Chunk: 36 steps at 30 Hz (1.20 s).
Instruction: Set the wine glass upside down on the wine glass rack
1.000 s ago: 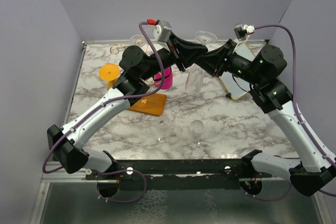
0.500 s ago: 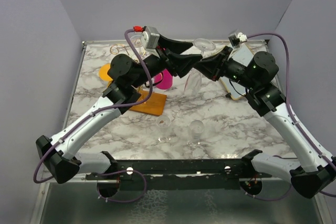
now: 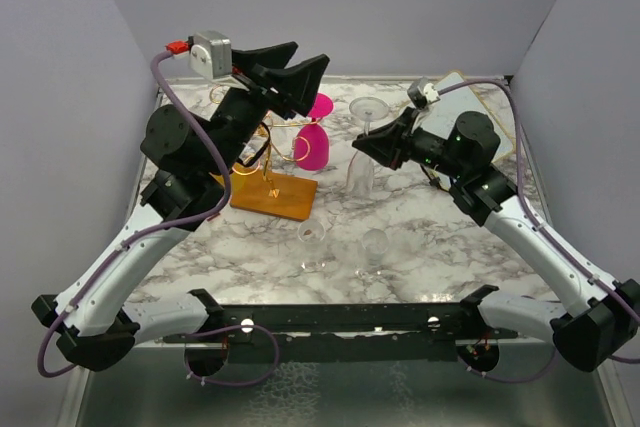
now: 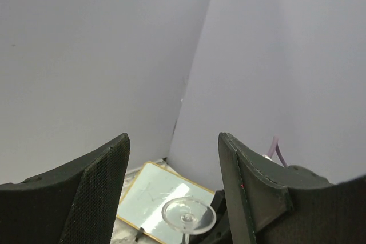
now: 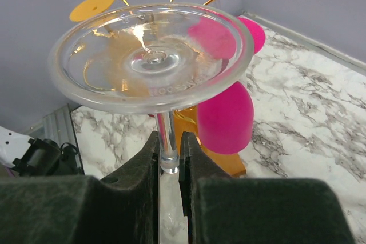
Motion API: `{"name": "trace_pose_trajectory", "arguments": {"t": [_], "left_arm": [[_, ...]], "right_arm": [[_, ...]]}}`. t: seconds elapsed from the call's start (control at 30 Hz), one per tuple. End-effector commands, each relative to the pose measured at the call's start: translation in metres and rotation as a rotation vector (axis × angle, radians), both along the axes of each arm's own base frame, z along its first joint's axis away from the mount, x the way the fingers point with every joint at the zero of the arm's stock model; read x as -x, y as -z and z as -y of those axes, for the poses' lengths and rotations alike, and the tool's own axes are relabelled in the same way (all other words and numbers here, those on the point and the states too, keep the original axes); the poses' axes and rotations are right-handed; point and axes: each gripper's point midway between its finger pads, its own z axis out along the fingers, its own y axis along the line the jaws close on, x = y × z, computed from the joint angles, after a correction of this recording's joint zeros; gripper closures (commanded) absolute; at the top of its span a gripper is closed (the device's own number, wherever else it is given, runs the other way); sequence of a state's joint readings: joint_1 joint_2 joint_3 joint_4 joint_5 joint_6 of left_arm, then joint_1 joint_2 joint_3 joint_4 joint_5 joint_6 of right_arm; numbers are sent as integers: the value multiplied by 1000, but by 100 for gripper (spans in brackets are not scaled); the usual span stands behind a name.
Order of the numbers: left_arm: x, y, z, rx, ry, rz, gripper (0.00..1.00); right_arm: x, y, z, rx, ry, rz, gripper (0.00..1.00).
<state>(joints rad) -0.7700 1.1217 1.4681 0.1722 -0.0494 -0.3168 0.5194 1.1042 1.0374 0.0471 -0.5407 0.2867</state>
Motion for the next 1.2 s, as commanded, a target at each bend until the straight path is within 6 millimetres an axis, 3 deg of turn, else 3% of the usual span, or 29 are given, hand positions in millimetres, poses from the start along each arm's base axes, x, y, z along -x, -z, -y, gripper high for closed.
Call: {"name": "trace_pose_trajectory", "arguments": {"t": [0.0, 0.23, 0.47, 0.83, 1.17], "left_arm": [[-5, -12, -31, 24, -145, -14, 35], [-3, -22, -40, 30, -179, 8, 34], [-2, -28, -44, 31, -187, -3, 35], [-6, -33, -42, 34, -195, -10, 34], [-12, -31, -38, 28, -203, -13, 34]], "right_arm": [[0, -5, -22, -2, -52, 109, 99], [1, 11, -63, 34, -120, 151, 99], [8, 30, -87, 46, -240, 193, 99], [-8, 46, -103, 52, -243, 215, 99], [-16, 42, -119, 43, -268, 219, 99]]}}
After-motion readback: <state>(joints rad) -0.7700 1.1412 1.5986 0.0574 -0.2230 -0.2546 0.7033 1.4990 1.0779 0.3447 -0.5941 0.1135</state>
